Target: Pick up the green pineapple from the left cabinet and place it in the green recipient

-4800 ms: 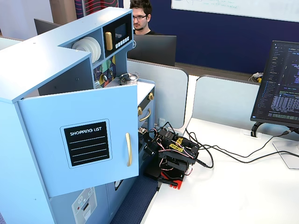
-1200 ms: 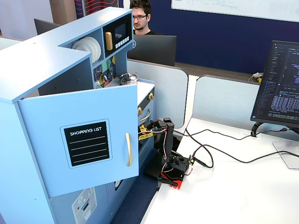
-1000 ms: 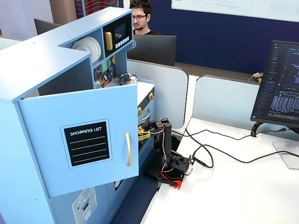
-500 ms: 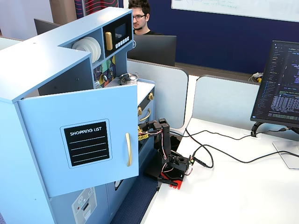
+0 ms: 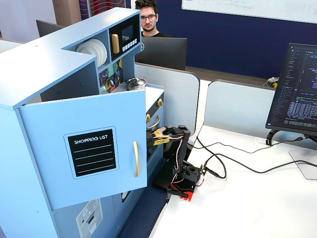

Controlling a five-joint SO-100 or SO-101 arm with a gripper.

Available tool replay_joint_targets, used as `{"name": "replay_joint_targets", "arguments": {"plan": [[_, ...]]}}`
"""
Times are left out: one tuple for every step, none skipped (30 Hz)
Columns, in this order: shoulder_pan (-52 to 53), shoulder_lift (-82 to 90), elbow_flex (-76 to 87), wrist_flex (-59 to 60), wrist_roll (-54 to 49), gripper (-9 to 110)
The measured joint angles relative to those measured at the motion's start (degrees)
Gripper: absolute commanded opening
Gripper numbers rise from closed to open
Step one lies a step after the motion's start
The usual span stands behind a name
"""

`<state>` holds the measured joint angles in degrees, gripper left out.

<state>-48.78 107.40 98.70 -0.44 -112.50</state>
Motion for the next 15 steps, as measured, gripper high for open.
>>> {"name": "replay_joint_targets", "arguments": {"plan": [[-0.53,3.25,1.41,1.58,-1.76,0],[-0.62,6.24,2.72,3.16,-2.90,0],[-0.70,9.05,3.87,4.66,-4.13,0],[-0.70,12.04,4.92,5.89,-5.10,0],[-0.53,14.68,5.89,7.21,-5.98,0],[0.00,17.23,6.86,8.35,-6.59,0],[0.44,19.69,7.82,9.40,-7.47,0],[0.79,22.15,8.88,10.55,-8.17,0],[1.14,24.43,9.76,11.69,-8.61,0],[1.49,26.81,10.46,13.01,-8.88,0],[2.29,29.00,11.07,14.33,-8.96,0],[3.60,30.94,11.43,15.38,-9.32,0],[4.92,32.52,11.43,16.26,-9.49,0],[6.50,33.93,11.43,16.96,-9.40,0],[8.26,35.07,11.43,17.49,-9.05,0]]}}
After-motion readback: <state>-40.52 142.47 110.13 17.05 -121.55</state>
